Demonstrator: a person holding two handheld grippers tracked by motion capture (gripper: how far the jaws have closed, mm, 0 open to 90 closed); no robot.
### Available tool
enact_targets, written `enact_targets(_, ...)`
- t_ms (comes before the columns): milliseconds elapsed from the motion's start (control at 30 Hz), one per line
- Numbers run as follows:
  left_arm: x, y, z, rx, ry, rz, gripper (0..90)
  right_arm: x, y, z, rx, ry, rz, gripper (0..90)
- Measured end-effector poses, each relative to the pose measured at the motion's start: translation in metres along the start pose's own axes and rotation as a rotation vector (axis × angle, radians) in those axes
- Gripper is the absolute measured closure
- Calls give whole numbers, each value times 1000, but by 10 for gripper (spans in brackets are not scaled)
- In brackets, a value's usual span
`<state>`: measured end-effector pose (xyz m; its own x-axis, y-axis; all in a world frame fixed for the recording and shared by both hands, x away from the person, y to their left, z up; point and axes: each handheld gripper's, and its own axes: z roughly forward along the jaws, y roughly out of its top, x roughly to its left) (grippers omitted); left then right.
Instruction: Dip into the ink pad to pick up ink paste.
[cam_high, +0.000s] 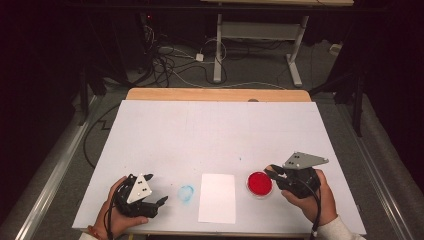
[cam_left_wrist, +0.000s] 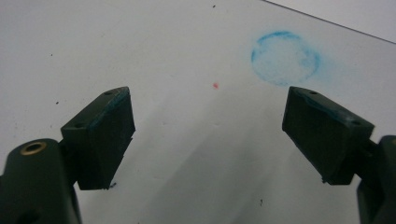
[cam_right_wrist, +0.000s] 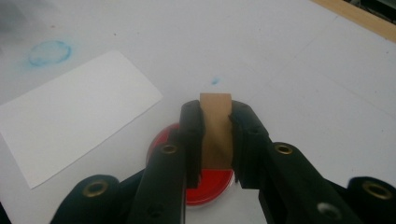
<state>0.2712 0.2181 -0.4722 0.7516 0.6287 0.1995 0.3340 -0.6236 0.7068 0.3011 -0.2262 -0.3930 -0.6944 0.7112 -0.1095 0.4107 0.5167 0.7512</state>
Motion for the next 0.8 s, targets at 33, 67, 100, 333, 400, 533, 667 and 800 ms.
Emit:
enact_targets(33,0,0,0,0,1,0,162,0,1,-2,-4,2,-2,765)
enact_targets(67,0,0,0,-1,-1,0,162,0,2,-3,-7,7,1,765)
enact_targets(100,-1,0,0,-2,-3,-1,162,0,3,-4,-12,9,-4,765)
enact_targets(333,-1,0,0,-2,-7,7,162,3,12,-12,-45,23,-11,765)
enact_targets(400,-2,1,0,0,-5,8,162,4,15,-13,-53,32,-20,765)
enact_targets(533,-2,1,1,6,-7,9,162,8,23,-11,-63,45,-32,764)
enact_targets(667,-2,0,1,2,-9,6,162,14,30,-8,-66,58,-55,765)
enact_targets(800,-2,0,1,3,-12,6,162,19,34,-5,-70,73,-66,765)
